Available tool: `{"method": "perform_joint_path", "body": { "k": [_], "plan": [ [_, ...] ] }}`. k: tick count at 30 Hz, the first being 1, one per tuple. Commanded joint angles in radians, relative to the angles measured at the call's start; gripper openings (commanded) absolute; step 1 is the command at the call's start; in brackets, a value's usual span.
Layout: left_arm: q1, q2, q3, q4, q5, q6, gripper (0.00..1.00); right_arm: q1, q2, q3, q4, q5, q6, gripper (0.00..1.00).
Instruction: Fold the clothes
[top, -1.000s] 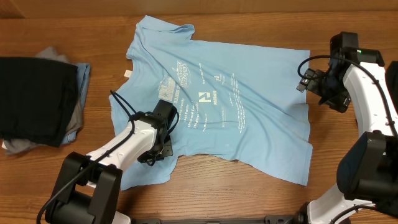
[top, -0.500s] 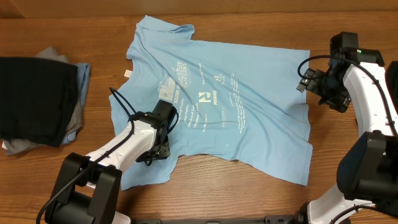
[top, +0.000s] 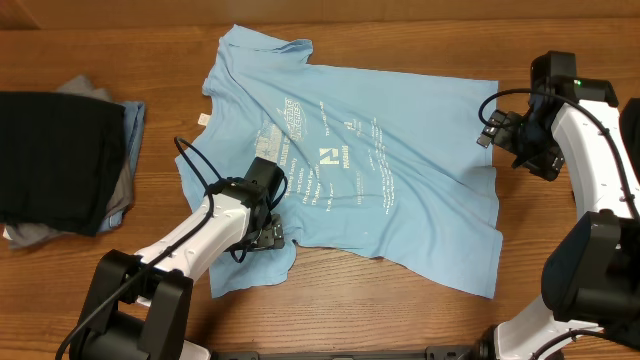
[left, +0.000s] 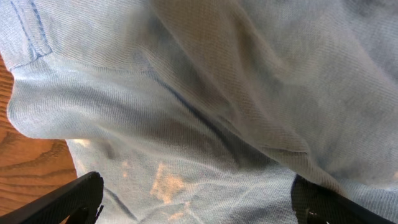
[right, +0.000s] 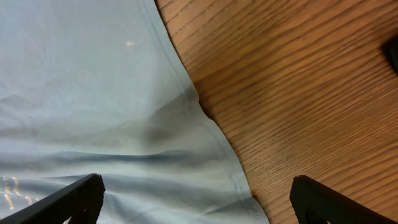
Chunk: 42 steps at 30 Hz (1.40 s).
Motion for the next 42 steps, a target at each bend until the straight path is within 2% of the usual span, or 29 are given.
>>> {"method": "perform_joint_path", "body": {
  "k": [1,7,8,9,11,13,15,24,30,37,39,40,42],
  "plan": [
    [-0.008,0.03,-0.014,0.055,0.053,-0.026,1.0,-0.002,-0.008,0.017,0.005,0.01,0.0,1.0],
    [-0.008,0.03,-0.014,0.095,0.158,-0.025,0.98,-0.002,-0.008,0.017,0.005,0.01,0.0,1.0],
    [-0.008,0.03,-0.014,0.082,0.157,-0.015,0.88,-0.002,-0.008,0.017,0.005,0.01,0.0,1.0],
    [-0.008,0.03,-0.014,0.07,0.157,-0.006,0.7,-0.002,-0.008,0.017,0.005,0.01,0.0,1.0],
    [-0.008,0.03,-0.014,0.032,0.157,-0.003,0.4,-0.002,-0.008,0.017,0.005,0.01,0.0,1.0],
    [-0.008,0.03,-0.014,0.002,0.157,-0.003,0.14,-0.002,-0.008,0.017,0.005,0.01,0.0,1.0],
    [-0.008,0.03,-0.014,-0.008,0.163,-0.003,0.04,-0.002,-0.008,0.017,0.005,0.01,0.0,1.0],
    [-0.008,0.03,-0.014,-0.056,0.145,-0.003,0.04,-0.002,-0.008,0.017,0.005,0.01,0.0,1.0],
    [-0.008,0.032,-0.017,-0.109,0.048,-0.007,0.15,-0.002,-0.008,0.017,0.005,0.01,0.0,1.0],
    [-0.008,0.033,-0.103,-0.077,0.053,-0.035,0.19,-0.002,-0.008,0.017,0.005,0.01,0.0,1.0],
    [-0.008,0.033,-0.134,-0.041,0.06,-0.042,0.14,-0.002,-0.008,0.017,0.005,0.01,0.0,1.0],
    [-0.008,0.033,-0.134,-0.037,0.06,-0.041,0.04,-0.002,-0.008,0.017,0.005,0.01,0.0,1.0],
    [-0.007,0.032,-0.114,-0.06,0.059,-0.034,0.04,-0.002,-0.008,0.017,0.005,0.01,0.0,1.0]
  ]
}}
